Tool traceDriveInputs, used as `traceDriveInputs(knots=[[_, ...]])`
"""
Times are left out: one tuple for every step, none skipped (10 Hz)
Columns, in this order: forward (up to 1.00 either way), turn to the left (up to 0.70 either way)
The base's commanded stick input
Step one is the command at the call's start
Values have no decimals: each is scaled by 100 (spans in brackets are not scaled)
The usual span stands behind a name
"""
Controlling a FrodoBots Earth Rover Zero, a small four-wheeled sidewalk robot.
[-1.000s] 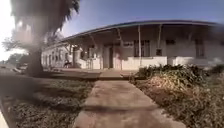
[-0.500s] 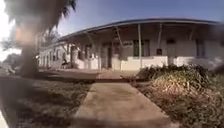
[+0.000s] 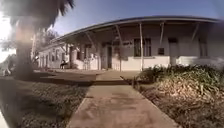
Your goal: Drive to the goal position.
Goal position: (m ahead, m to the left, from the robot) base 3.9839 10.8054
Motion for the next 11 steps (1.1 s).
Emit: traceDriveInputs(knots=[[70,0],[70,0],[70,0],[70,0],[70,0],[70,0],[70,0],[70,0],[70,0],[70,0],[70,0]])
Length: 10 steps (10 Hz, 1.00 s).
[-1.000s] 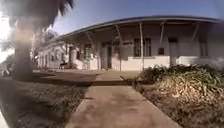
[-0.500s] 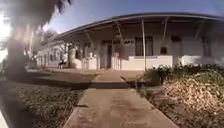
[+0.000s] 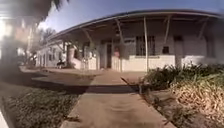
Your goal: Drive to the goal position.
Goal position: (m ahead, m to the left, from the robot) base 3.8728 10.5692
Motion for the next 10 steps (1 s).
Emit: traceDriveInputs(knots=[[70,0],[70,0],[70,0],[70,0],[70,0],[70,0],[70,0],[70,0],[70,0],[70,0]])
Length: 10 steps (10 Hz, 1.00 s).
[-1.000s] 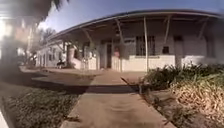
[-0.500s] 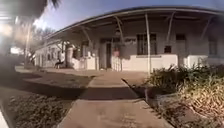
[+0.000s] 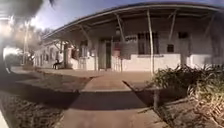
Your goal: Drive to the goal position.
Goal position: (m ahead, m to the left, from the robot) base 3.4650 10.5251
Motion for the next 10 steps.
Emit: traceDriveInputs(knots=[[70,0],[70,0],[70,0],[70,0],[70,0],[70,0],[70,0],[70,0],[70,0],[70,0]])
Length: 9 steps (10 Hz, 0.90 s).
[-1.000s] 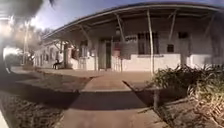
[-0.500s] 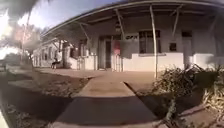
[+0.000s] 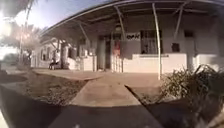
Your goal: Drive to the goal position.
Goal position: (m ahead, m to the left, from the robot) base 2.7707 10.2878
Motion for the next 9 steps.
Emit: traceDriveInputs(knots=[[70,0],[70,0],[70,0],[70,0],[70,0],[70,0],[70,0],[70,0],[70,0]])
